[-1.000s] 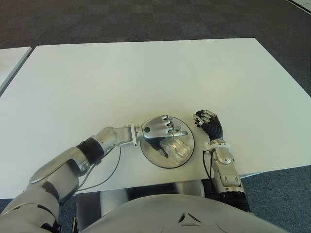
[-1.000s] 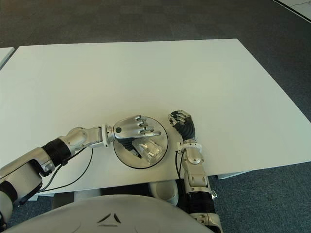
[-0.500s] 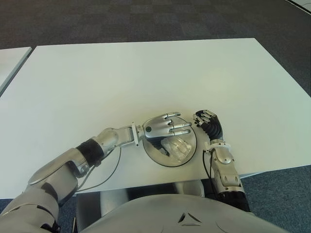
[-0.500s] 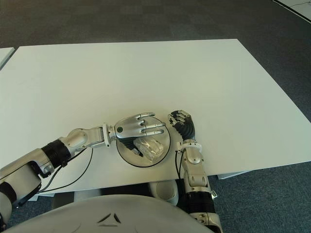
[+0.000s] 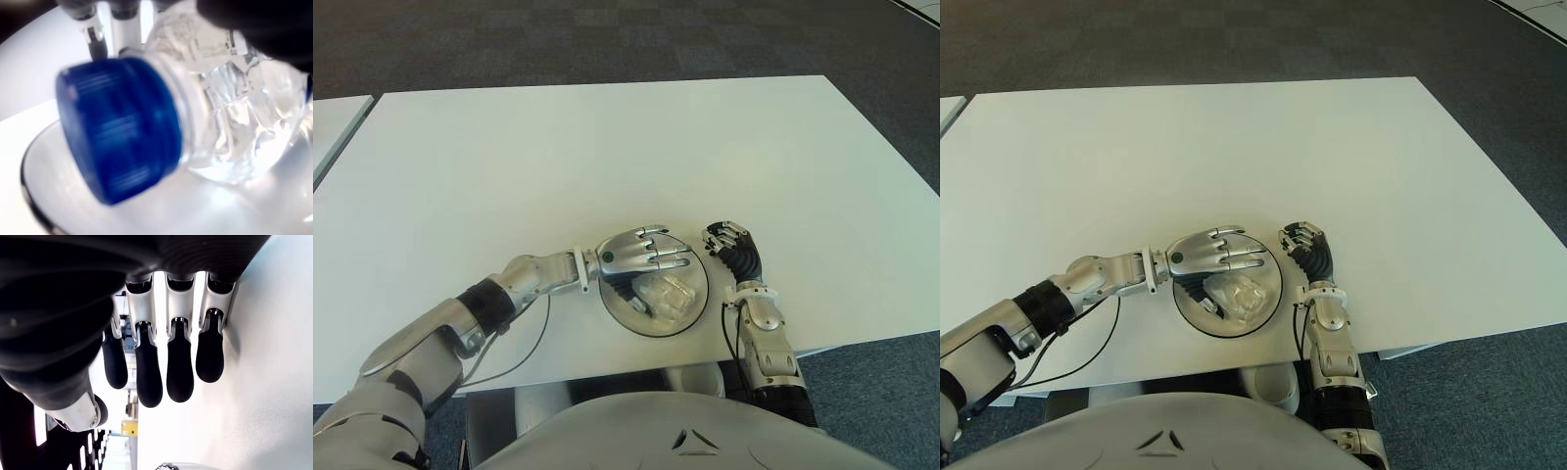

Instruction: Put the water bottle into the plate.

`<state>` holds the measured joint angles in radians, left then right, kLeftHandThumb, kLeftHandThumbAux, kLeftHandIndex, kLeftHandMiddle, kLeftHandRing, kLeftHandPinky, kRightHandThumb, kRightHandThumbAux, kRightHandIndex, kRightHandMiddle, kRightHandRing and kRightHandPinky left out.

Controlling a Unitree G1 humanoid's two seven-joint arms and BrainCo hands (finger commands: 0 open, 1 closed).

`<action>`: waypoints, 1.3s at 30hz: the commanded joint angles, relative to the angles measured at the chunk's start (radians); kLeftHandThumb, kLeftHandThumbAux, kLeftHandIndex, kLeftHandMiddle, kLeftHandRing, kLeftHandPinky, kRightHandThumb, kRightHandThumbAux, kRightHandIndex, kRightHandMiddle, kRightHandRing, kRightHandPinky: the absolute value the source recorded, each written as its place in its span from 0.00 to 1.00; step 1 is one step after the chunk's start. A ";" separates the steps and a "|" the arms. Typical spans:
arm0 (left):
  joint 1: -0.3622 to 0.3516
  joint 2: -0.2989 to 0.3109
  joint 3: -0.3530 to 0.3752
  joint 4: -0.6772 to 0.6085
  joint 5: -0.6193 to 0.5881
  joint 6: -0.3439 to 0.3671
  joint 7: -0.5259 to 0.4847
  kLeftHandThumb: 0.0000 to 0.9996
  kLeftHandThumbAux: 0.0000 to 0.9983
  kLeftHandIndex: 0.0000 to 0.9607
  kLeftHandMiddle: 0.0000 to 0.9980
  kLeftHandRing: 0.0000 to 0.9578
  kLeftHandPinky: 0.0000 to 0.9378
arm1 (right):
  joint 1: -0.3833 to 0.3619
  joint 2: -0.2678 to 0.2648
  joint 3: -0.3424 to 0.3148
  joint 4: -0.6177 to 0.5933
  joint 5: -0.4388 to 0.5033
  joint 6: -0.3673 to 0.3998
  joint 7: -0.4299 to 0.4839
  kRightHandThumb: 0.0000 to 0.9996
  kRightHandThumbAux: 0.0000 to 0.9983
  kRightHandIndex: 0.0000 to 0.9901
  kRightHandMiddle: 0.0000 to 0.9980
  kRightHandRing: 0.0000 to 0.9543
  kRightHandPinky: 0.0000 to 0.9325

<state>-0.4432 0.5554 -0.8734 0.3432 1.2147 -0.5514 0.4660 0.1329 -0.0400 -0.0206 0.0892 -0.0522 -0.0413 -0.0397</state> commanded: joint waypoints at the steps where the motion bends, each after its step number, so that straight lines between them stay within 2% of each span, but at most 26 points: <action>1: 0.038 0.018 0.000 -0.002 0.009 -0.008 -0.024 0.18 0.19 0.00 0.00 0.00 0.00 | 0.015 0.004 0.001 0.029 0.001 0.017 0.001 0.71 0.73 0.43 0.58 0.62 0.65; 7: 0.055 0.018 0.020 -0.024 0.009 -0.008 0.010 0.21 0.18 0.00 0.00 0.00 0.00 | 0.017 0.006 0.000 0.030 0.003 0.008 0.000 0.71 0.73 0.43 0.59 0.62 0.66; 11: 0.067 0.019 0.056 -0.059 -0.034 -0.029 -0.001 0.22 0.17 0.00 0.00 0.00 0.00 | 0.019 0.006 0.002 0.027 0.000 0.006 -0.001 0.71 0.73 0.43 0.59 0.63 0.66; 22: 0.087 -0.007 0.114 -0.042 -0.074 -0.059 0.074 0.25 0.16 0.00 0.00 0.00 0.00 | 0.028 0.007 0.004 0.015 0.001 0.003 0.001 0.70 0.73 0.43 0.58 0.61 0.63; 28: 0.094 -0.021 0.142 -0.039 -0.076 -0.059 0.115 0.25 0.16 0.00 0.00 0.00 0.00 | 0.034 0.011 0.005 0.004 0.001 0.005 -0.002 0.70 0.73 0.43 0.57 0.60 0.62; 39: 0.110 -0.025 0.176 -0.061 -0.080 -0.054 0.126 0.21 0.16 0.00 0.00 0.00 0.00 | 0.031 0.010 0.003 0.005 0.003 0.011 0.001 0.70 0.73 0.43 0.57 0.60 0.63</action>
<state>-0.3523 0.5304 -0.7092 0.2893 1.1347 -0.6110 0.5810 0.1486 -0.0357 -0.0198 0.0778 -0.0517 -0.0530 -0.0402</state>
